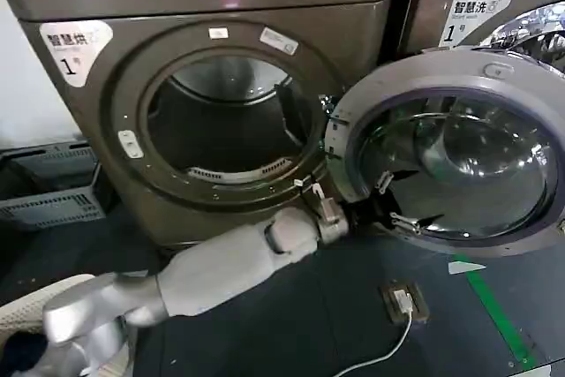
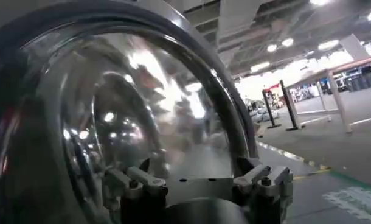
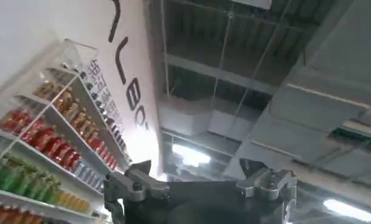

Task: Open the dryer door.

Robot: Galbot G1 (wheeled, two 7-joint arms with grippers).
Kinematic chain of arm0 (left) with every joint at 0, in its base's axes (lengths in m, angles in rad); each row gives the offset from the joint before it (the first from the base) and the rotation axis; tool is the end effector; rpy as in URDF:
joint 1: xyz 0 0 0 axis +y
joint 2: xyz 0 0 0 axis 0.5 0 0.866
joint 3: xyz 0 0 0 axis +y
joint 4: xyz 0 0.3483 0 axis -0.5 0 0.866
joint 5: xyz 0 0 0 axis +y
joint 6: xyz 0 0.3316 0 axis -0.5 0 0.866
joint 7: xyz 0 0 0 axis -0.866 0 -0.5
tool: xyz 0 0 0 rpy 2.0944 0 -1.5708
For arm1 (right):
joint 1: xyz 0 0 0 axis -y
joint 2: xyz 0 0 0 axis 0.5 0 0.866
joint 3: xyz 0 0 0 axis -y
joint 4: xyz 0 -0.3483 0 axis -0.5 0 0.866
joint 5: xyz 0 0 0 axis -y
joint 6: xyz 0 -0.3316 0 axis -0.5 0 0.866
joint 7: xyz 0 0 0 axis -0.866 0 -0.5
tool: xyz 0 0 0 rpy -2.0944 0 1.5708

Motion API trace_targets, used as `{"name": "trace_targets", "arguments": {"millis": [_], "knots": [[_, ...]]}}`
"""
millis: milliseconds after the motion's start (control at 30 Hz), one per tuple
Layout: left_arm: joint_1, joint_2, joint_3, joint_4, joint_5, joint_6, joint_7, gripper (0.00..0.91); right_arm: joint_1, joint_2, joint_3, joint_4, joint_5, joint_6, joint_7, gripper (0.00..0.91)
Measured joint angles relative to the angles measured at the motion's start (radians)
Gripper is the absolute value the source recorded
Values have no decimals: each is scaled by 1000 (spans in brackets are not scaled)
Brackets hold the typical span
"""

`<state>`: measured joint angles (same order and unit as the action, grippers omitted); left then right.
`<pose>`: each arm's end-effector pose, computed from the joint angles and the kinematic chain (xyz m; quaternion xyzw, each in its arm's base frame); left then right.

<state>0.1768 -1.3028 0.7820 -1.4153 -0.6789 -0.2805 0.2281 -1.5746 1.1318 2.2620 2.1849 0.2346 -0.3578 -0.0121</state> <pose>0.4140 -0.1990 -0.2367 0.6144 0.7738 0.0548 0.1442 -0.0535 -0.3087 -0.0021 0.5914 0.7173 -0.3449 0.1297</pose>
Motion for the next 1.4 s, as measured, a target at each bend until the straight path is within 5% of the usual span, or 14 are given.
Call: {"name": "trace_targets", "arguments": {"millis": [833, 1200, 1400], "knots": [[75, 332, -92, -271, -50, -93, 104, 907, 41, -4, -45, 2, -4, 4, 0, 907], [144, 589, -165, -380, 32, 45, 46, 907, 59, 1, -67, 1, -6, 5, -2, 907], [124, 743, -136, -389, 26, 133, 107, 907, 76, -4, -88, -6, -7, 6, -4, 907]]}}
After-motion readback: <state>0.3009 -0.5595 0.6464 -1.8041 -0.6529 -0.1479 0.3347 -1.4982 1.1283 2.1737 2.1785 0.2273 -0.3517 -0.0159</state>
